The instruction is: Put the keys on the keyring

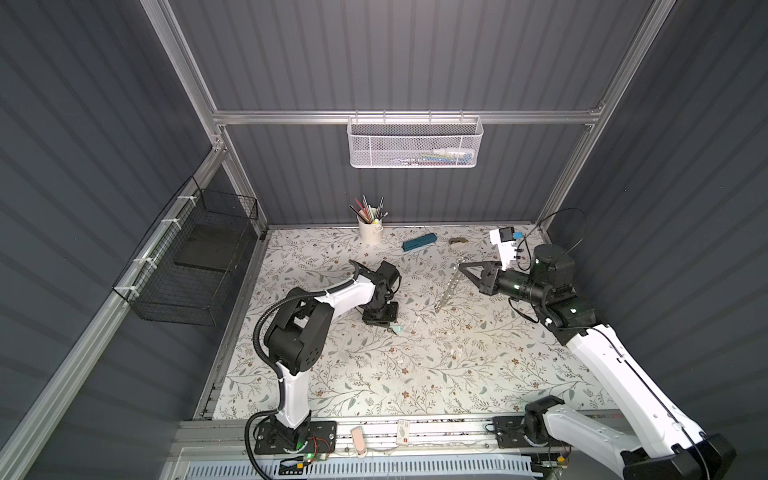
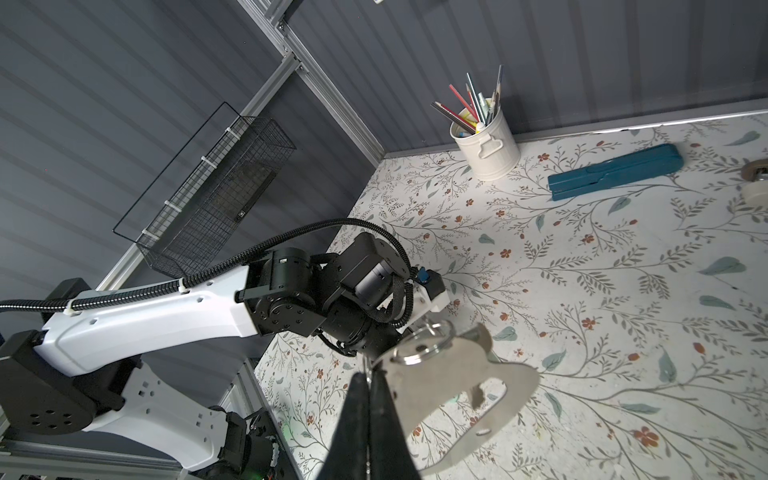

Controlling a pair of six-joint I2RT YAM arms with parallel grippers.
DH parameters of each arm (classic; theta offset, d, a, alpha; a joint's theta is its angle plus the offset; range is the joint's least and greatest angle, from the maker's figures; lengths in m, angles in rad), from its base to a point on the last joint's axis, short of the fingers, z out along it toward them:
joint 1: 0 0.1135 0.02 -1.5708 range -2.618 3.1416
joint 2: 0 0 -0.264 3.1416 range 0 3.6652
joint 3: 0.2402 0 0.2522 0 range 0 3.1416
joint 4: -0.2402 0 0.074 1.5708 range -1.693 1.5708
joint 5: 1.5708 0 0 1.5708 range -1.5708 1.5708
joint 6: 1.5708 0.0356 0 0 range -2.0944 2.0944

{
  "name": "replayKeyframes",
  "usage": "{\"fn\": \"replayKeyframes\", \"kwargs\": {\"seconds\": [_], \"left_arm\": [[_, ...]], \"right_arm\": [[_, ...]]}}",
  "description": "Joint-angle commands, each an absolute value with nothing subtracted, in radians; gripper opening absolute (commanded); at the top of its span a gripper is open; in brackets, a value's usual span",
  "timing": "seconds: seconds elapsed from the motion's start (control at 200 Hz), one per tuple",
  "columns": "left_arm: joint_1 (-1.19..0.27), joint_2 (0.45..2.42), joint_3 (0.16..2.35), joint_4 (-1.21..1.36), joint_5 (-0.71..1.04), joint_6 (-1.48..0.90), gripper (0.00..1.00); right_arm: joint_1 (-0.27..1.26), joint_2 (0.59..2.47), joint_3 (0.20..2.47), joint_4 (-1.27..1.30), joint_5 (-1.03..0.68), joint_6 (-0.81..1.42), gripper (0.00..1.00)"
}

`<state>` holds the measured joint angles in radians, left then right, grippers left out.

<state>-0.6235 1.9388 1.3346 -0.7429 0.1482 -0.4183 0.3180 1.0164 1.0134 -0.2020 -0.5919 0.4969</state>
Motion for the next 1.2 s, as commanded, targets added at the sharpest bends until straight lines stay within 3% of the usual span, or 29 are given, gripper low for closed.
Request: {"fn": "replayKeyframes", "kwargs": {"seconds": [0.0,0.12,0.3,0.8,1.196], "left_arm": [[-0.610,1.923,1.358,-0.795,0.147,-0.444,0.20],[-0.573,1.880,1.358,-0.819,0.151,-0.488,0.28],[-0.515,1.869,1.366,-0.844,0.269,-0.520,0.28],[-0.520,2.022,1.572,-1.069,0.346,-0.430,0.28],[-0.572,1.840,1.302,-0.732,0.220,-0.551,0.27]], "right_arm": [[0.324,1.012,1.010,-0.170,-0.586,0.495,0.04],[0.324,1.012,1.011,-0.169,-0.587,0.491,0.04],[0.324,1.011,1.002,-0.160,-0.587,0.490,0.04],[0.323,0.978,0.966,-0.146,-0.577,0.484,0.04],[0.323,0.969,0.965,-0.158,-0.576,0.473,0.04]]}}
